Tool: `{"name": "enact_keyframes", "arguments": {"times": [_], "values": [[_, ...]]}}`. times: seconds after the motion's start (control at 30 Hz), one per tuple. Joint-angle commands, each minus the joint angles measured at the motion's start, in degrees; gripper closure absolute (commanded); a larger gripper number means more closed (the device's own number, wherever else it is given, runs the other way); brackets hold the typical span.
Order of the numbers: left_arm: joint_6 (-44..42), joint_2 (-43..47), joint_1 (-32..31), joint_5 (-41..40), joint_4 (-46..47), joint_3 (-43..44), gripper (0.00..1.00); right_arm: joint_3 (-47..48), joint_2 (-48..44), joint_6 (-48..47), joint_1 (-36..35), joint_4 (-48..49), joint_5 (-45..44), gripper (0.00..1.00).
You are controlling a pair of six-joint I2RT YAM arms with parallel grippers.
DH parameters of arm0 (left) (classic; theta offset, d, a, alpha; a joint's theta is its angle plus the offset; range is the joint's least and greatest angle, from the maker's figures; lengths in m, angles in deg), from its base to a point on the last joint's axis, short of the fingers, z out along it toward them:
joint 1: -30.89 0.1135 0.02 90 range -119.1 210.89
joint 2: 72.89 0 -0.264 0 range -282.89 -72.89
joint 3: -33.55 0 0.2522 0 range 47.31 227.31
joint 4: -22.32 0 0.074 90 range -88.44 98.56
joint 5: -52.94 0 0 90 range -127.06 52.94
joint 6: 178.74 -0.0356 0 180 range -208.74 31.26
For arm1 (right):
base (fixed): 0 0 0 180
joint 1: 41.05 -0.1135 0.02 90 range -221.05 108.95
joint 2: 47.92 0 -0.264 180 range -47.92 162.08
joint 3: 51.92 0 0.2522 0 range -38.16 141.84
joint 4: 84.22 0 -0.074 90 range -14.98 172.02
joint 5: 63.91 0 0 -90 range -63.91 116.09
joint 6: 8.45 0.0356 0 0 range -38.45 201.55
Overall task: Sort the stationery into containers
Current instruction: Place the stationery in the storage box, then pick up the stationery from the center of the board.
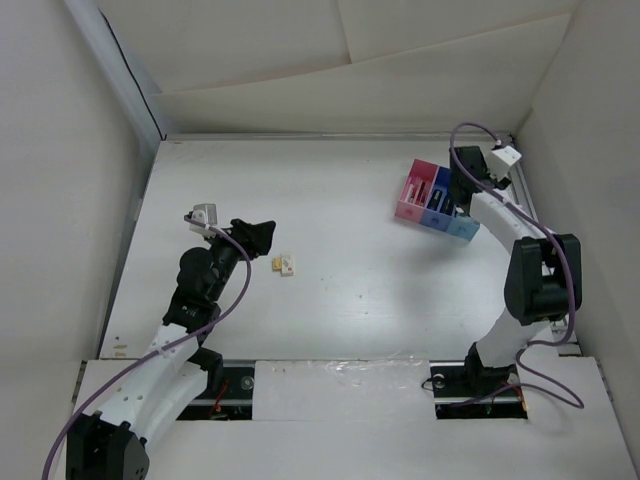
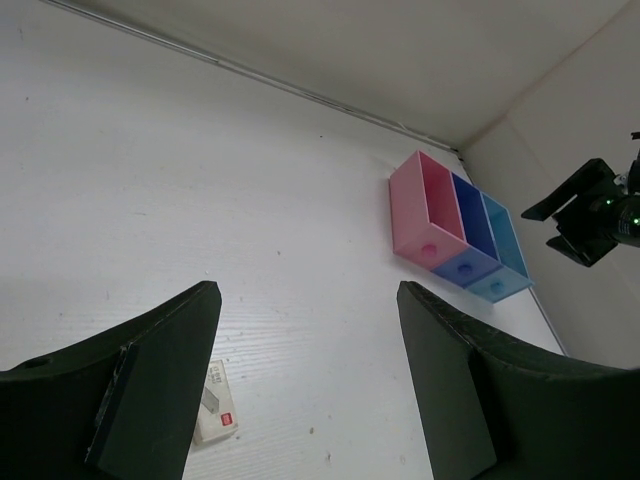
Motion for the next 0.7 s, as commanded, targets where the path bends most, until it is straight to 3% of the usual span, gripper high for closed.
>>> {"name": "enact_keyframes", "arguments": {"times": [0.0, 0.03, 0.17, 0.2, 0.27, 0.33, 0.4, 0.43, 0.53, 0.67], "values": [[0.11, 0.79, -0.15, 0.76, 2.66, 1.48, 0.31, -0.29, -3.23, -0.23, -4.65, 1.65, 0.11, 0.33], [0.11, 0.79, -0.15, 0.24, 2.14, 1.48, 0.31, -1.51, -4.28, -0.84, -6.24, 2.44, 1.17, 0.35], [0.11, 1.32, -0.15, -0.3, 2.13, 1.48, 0.31, -4.15, -6.65, -2.87, -17.83, 6.75, 8.2, 0.6], [0.11, 1.84, -0.15, -0.3, 1.61, 1.48, 0.31, -4.77, -6.66, -2.87, -20.38, 7.62, 9.6, 0.78], [0.11, 1.85, -0.15, -0.82, 1.6, 1.48, 0.31, -4.25, -4.82, -2.87, -27.68, 8.16, 15.67, 0.88], [0.11, 2.37, -0.15, -2.05, 0.99, 1.48, 0.31, -3.38, -1.4, -4.09, -32.86, 8.94, 19.35, 0.91], [0.11, 2.37, -0.15, -2.05, 0.47, 1.48, 0.31, -0.49, 2.89, -5.07, -40.07, 8.43, 20.77, 0.83], [0.11, 2.37, -0.15, -2.66, 0.46, 1.48, 0.31, 0.75, 4.31, -5.85, -42.18, 7.73, 22.17, 0.67], [0.11, 2.99, -0.15, -3.54, -0.32, 1.48, 0.31, 3.83, 8.88, -5.34, -49.04, 6.66, 25.61, 0.42], [0.11, 5.36, -0.15, -6.97, -2.35, 1.48, 0.31, 6.03, 14.34, -3.92, -54.15, 6.66, 28.15, 0.28]]}}
